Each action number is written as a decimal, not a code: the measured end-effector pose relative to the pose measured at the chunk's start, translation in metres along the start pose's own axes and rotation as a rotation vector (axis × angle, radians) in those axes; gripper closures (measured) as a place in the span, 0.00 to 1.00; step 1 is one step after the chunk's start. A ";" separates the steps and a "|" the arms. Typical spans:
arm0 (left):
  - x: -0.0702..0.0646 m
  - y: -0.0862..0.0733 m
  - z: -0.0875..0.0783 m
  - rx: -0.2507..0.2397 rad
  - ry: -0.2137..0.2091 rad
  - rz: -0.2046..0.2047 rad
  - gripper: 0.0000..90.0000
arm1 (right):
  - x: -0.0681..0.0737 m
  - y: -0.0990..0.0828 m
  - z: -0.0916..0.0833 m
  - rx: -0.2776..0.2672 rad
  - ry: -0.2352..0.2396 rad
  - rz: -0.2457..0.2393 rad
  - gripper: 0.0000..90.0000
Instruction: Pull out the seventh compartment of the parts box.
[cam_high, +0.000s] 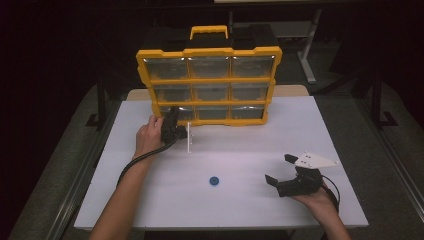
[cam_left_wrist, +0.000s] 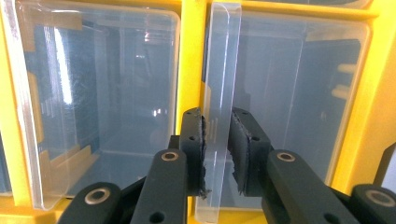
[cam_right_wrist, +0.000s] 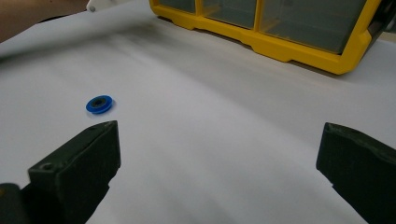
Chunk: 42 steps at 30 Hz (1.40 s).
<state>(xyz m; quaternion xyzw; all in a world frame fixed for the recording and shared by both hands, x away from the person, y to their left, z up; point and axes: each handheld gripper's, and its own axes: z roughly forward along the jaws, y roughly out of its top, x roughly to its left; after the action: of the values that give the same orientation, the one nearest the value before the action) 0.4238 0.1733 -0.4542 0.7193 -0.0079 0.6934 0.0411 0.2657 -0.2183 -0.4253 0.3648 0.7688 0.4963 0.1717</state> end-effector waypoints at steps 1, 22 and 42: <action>0.000 0.000 0.000 -0.007 0.004 -0.001 0.85 | 0.000 0.000 0.000 0.000 0.000 0.000 0.00; 0.000 0.001 -0.002 0.004 0.010 0.030 0.88 | 0.000 0.000 0.000 0.000 -0.001 0.001 0.00; 0.000 0.002 -0.008 0.010 0.005 0.046 0.88 | 0.000 0.000 -0.001 -0.001 -0.001 0.006 0.00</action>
<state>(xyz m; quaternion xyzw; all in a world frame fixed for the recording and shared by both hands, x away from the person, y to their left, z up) 0.4156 0.1716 -0.4542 0.7174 -0.0208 0.6961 0.0216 0.2649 -0.2189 -0.4252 0.3673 0.7674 0.4970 0.1708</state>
